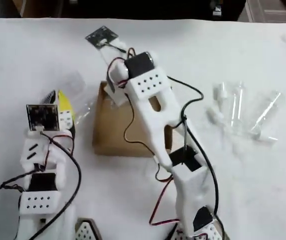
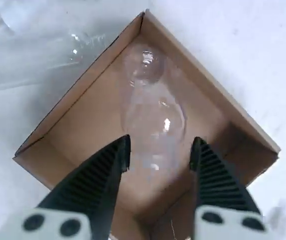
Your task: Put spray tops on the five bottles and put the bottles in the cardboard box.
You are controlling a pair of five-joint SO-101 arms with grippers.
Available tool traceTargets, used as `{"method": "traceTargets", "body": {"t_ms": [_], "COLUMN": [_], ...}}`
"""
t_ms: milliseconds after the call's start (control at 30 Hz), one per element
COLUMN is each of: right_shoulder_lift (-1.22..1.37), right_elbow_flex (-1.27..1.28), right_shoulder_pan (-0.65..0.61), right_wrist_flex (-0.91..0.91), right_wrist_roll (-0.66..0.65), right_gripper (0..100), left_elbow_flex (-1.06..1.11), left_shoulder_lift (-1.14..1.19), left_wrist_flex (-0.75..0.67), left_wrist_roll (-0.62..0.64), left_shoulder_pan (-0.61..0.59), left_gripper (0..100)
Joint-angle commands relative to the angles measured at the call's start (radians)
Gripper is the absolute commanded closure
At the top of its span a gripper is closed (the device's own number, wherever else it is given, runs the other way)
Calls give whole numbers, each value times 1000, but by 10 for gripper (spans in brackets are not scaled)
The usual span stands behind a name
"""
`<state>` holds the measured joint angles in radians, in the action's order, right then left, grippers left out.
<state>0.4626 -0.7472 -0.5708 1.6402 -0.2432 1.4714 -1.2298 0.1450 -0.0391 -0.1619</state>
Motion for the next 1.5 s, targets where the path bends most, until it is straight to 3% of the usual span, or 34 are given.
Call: {"method": "traceTargets", "body": {"t_ms": [0,267,467,667,867,1167,1300,1467], "right_shoulder_lift": [-13,36,-24,-182,-440,-605,-639,-691], "right_elbow_flex": [-46,-54,-58,281,655,1115,1111,1094], "right_shoulder_pan": [-10,-2,85,226,252,206,196,173], "right_wrist_flex": [-48,-82,91,85,44,-283,-325,-302], "right_wrist_roll": [8,5,-14,-298,-431,-427,-334,-330], "right_gripper": [820,839,840,844,891,836,834,835], "left_elbow_flex": [-8,-8,-8,-8,-8,-8,-8,-8], "left_shoulder_lift": [2,2,4,4,4,4,4,4], "left_wrist_flex": [-29,-29,-29,-29,-29,-29,-29,-29], "left_wrist_roll": [2,2,-2,-6,-6,-6,-6,-6], "left_shoulder_pan": [-4,-4,4,18,18,18,18,18], "left_gripper": [958,958,956,957,957,957,957,957]}}
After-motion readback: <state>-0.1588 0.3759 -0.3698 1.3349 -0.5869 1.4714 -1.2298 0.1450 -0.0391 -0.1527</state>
